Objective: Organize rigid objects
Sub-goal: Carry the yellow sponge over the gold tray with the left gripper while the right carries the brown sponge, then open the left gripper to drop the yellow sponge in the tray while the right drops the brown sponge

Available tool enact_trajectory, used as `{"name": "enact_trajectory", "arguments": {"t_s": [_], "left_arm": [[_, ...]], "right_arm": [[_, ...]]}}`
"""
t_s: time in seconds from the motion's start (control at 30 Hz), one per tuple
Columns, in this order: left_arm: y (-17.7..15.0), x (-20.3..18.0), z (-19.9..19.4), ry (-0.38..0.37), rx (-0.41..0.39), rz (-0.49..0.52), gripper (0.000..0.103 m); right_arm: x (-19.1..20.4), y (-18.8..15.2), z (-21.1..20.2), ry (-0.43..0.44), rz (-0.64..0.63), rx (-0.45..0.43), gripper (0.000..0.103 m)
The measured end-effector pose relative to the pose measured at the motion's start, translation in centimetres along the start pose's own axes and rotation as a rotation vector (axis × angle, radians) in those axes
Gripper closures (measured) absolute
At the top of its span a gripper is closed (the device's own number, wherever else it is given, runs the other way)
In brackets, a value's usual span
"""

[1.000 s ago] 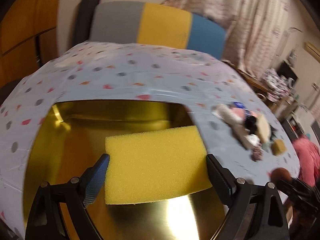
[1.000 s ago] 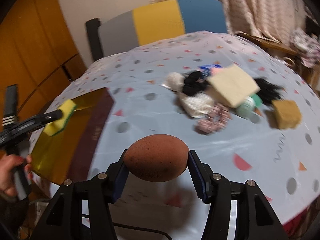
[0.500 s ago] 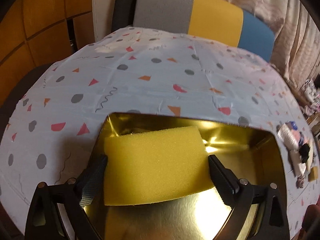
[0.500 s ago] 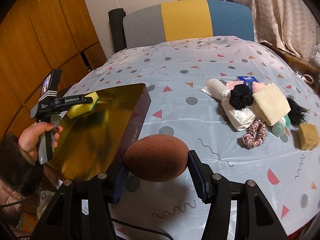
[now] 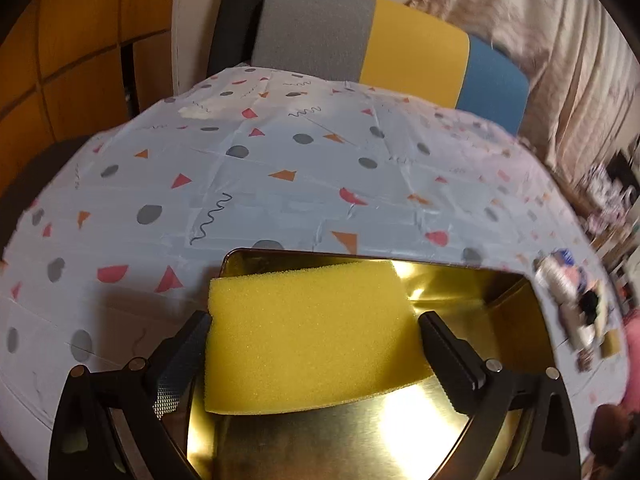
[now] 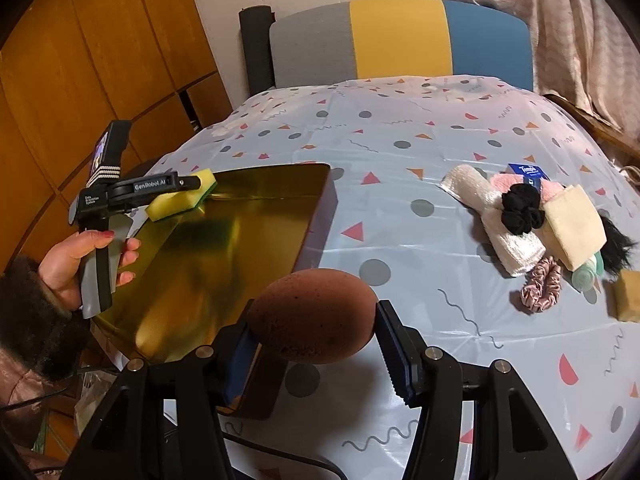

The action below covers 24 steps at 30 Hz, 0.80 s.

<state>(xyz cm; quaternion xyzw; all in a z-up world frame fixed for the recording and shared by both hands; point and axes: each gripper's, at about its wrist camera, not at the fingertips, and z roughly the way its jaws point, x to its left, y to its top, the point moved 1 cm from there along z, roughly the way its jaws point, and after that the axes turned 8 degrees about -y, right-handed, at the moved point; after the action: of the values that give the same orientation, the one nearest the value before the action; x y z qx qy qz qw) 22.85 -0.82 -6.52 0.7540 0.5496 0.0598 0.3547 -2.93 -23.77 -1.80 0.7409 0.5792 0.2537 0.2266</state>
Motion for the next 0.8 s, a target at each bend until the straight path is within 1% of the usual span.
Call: {"name": "enact_trajectory", "arguments": {"t_s": [0.07,0.1,0.13,0.17,0.2,0.23,0.27,0.37,0.47,0.5,0.53,0.57,0.6,0.63,0.67,0.7,0.73,0.77,0.8], "left_arm": [[0.1,0.4,-0.1,-0.017,0.029,-0.036,0.000],[0.2,0.8,-1.1,-0.044,0.002,-0.083,0.000],[0.2,0.6,-1.9,-0.063,-0.043,-0.088,0.000],[0.4,0.1,-2.1,-0.048,-0.063,-0.046,0.000],[0.5,-0.7,-1.1,0.034,-0.003,0.048,0.000],[0.5,-1.0,-0.3,0.081,0.042,0.085,0.000],[0.4,-1.2,0.0,0.100,0.051,0.099,0.000],[0.4,-1.0,-0.6,0.035,0.010,0.062,0.000],[0.4,-0.6,-1.2,-0.021,-0.029,0.001,0.000],[0.4,-0.7,-0.6,-0.026,-0.003,0.014,0.000],[0.4,-0.7,-0.2,-0.001,0.046,0.049,0.000],[0.3,-1.1,0.5,0.056,0.088,0.094,0.000],[0.2,-1.3,0.4,0.088,0.086,0.122,0.000],[0.3,-1.0,-0.1,0.025,0.055,0.074,0.000],[0.3,-0.3,-0.1,-0.044,0.047,0.002,0.000],[0.1,-0.2,0.8,-0.058,0.098,-0.006,0.000],[-0.2,-0.7,1.4,-0.024,0.142,0.037,0.000],[-0.3,-1.2,1.2,0.000,0.139,0.076,0.000],[-0.1,-0.9,0.2,-0.059,0.097,0.035,0.000]], "right_arm": [[0.1,0.1,0.0,-0.001,-0.002,-0.003,0.045],[0.2,0.2,-0.1,0.000,-0.003,-0.006,0.045],[0.2,0.2,-0.2,-0.001,-0.006,-0.010,0.045],[0.3,0.2,-0.1,-0.005,-0.007,-0.011,0.045],[0.4,0.3,0.1,-0.004,-0.004,-0.006,0.045],[0.4,0.3,0.3,0.006,0.002,0.002,0.045],[0.5,0.3,0.3,0.013,0.005,0.004,0.045],[1.0,0.3,0.2,0.014,-0.008,-0.005,0.045],[1.4,0.5,0.2,0.020,-0.019,-0.005,0.045],[1.5,0.6,0.3,0.023,-0.020,-0.004,0.045],[1.6,0.7,0.4,0.026,-0.023,-0.005,0.045],[1.8,0.8,0.4,0.028,-0.026,-0.008,0.045],[1.9,0.9,0.3,0.029,-0.030,-0.011,0.045],[2.0,1.0,0.3,0.032,-0.033,-0.015,0.045],[2.1,1.0,0.2,0.033,-0.034,-0.020,0.045],[2.2,1.0,0.2,0.033,-0.034,-0.021,0.045],[2.3,1.1,0.3,0.035,-0.034,-0.017,0.045],[2.4,1.1,0.4,0.041,-0.034,-0.012,0.045],[2.4,1.1,0.4,0.043,-0.035,-0.013,0.045]]}}
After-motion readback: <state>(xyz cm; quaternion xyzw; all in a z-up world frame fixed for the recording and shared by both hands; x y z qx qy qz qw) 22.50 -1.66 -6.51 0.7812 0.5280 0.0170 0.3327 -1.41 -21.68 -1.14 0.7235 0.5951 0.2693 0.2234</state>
